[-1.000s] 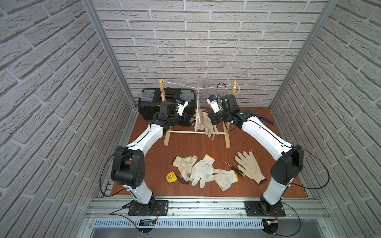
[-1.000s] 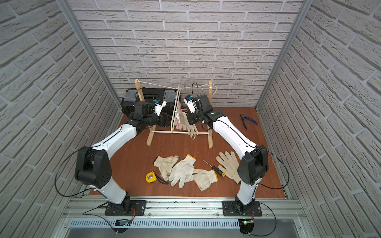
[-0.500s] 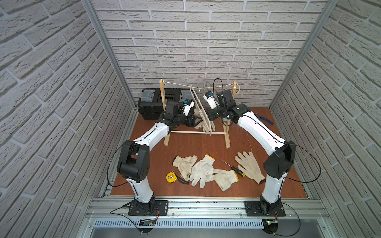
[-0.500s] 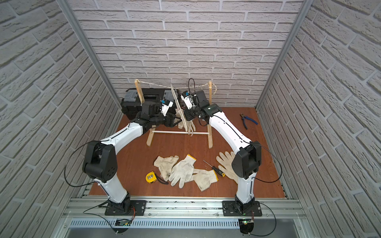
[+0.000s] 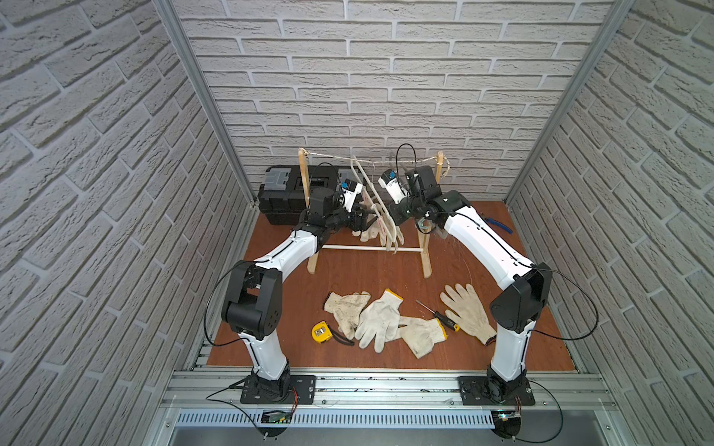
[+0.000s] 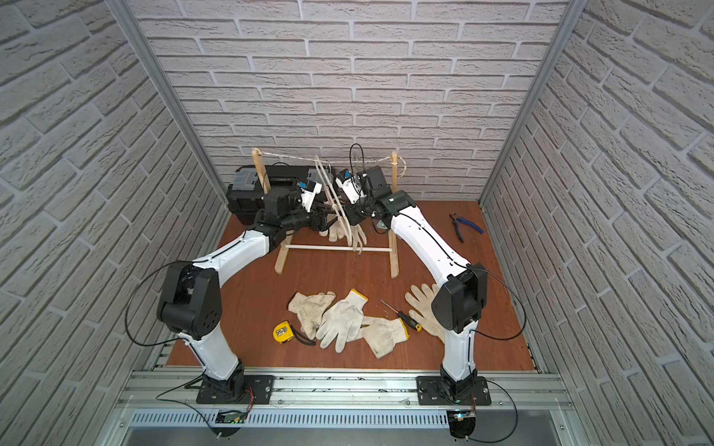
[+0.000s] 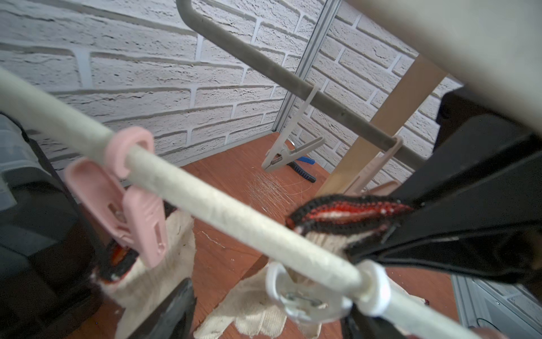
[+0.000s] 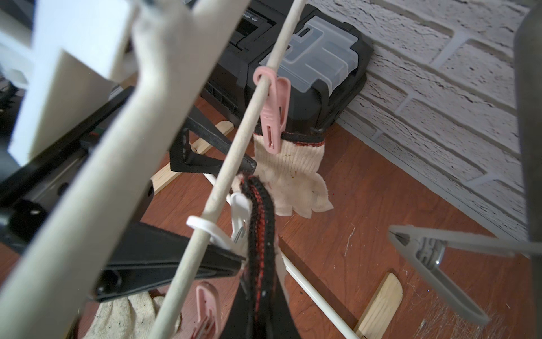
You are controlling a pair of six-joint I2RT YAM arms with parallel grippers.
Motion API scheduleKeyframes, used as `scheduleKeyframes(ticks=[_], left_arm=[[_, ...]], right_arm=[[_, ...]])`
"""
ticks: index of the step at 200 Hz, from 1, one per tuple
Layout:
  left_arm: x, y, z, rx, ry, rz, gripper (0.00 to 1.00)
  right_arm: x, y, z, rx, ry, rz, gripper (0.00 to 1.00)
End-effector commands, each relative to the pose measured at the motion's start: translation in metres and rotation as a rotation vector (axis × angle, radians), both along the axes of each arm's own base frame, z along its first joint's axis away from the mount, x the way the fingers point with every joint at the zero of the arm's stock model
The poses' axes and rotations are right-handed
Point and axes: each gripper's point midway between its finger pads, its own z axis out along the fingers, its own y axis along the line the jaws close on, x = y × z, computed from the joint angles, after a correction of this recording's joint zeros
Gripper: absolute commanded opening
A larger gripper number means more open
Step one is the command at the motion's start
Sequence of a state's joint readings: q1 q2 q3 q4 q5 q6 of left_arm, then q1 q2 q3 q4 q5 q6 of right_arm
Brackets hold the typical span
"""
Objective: Clip the gloves onto a hanger to dry
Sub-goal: Open the clamp at the hanger.
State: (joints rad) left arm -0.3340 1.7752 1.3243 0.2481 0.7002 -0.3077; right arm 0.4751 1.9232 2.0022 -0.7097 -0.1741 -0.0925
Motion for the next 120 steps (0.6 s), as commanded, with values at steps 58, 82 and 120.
scheduleKeyframes(ticks=[58, 82, 120], left_arm=[[-0.011, -0.019, 0.019, -0.007, -0.209, -0.096, 0.49], [-0.015, -0.019, 0.019, 0.001, -0.25, -0.107, 0.44], [-0.019, -0.022, 0.017, 0.004, -0.27, -0.143, 0.35]], right_arm=[[-0.005, 0.01, -0.003, -0.002, 0.02, 0.062, 0.03], [-0.006, 0.009, -0.008, -0.012, 0.031, 0.067, 0.03], [-0.007, 0.009, -0.015, -0.02, 0.042, 0.073, 0.03]])
